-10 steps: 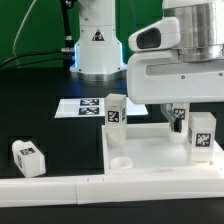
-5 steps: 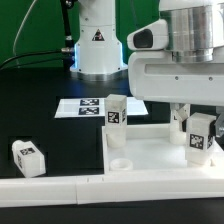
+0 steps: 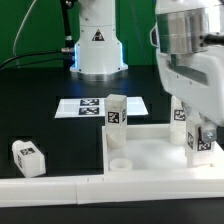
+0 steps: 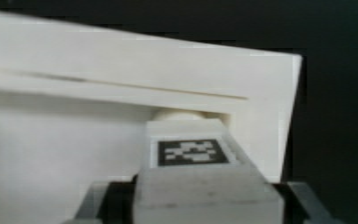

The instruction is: Assemble square table

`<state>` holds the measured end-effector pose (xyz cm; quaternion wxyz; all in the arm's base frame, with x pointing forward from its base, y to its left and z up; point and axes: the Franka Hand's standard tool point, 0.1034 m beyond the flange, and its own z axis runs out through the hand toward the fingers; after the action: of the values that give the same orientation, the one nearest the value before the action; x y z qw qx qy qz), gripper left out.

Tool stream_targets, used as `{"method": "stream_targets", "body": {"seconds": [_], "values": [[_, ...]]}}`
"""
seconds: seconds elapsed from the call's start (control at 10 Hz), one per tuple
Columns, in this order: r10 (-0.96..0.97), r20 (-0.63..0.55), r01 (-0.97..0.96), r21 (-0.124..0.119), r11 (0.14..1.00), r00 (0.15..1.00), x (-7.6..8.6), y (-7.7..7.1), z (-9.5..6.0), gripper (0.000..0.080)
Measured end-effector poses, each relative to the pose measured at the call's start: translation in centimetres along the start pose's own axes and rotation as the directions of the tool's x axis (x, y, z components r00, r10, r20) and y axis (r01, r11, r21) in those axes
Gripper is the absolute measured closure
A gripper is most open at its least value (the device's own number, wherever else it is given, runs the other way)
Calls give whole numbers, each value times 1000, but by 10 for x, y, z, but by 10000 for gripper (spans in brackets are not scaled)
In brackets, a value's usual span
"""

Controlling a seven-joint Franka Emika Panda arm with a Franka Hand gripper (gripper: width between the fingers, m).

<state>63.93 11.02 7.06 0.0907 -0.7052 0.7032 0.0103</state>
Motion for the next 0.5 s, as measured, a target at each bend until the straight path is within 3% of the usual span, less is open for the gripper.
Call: {"method": "stream_targets", "body": {"seconds": [0.3,0.4,0.5], "values": [[-1,0,1,-4,1000,1000,-2,1,1,511],[-147,-15,147,-19,989,989,-2,1,1,297],[-373,-20,373,-20,928,928,-3,-2,-2,297]]}}
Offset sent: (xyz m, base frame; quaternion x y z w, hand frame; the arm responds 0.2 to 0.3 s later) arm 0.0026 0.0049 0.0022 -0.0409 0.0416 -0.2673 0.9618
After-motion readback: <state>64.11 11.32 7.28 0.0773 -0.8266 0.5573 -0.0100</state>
